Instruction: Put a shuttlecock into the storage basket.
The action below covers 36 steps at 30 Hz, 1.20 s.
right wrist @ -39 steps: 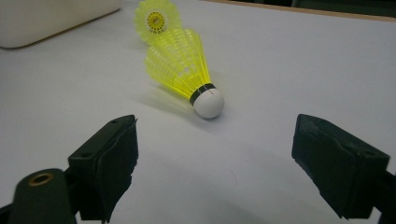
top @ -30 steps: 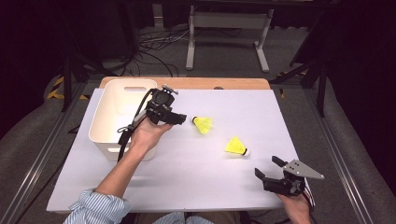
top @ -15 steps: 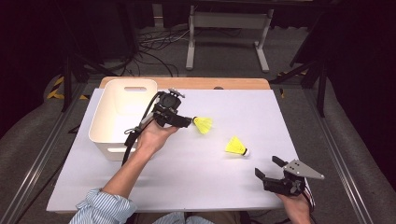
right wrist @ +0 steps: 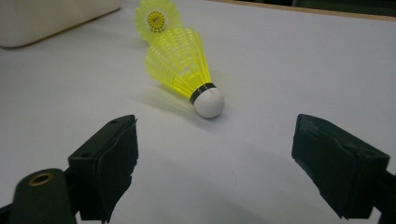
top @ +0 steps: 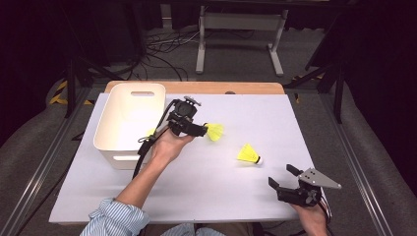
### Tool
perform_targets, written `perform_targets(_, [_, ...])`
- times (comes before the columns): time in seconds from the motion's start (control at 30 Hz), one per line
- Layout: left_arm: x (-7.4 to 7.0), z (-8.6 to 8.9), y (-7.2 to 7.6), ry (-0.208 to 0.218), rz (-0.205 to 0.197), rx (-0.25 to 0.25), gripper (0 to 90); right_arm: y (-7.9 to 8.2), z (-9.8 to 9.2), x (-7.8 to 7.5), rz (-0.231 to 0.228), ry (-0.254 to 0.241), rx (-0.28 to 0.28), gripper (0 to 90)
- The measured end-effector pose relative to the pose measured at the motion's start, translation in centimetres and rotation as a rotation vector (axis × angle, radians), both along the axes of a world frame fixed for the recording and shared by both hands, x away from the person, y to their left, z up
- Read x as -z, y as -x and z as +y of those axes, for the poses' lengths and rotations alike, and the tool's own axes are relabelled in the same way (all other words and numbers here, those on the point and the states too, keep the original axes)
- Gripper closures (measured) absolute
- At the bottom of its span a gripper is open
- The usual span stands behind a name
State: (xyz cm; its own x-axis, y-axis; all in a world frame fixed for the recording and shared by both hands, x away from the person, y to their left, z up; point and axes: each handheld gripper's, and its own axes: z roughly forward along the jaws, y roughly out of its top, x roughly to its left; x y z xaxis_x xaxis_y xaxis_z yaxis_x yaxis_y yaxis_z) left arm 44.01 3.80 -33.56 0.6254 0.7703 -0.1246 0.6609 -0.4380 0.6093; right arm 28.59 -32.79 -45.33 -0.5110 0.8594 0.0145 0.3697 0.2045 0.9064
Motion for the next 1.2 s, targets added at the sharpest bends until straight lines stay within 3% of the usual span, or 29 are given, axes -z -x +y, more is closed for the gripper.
perform_targets(0.67, [1.7,-1.5,-0.6,-0.013,0.017,0.006,37.7,0.0,0.0,0.0,0.001,0.001,-0.001,14.8])
perform_targets(1.2, [4.0,-2.7,-2.2,-0.047,0.045,-0.010,37.6,0.0,0.0,0.0,0.001,0.000,-0.004,14.8])
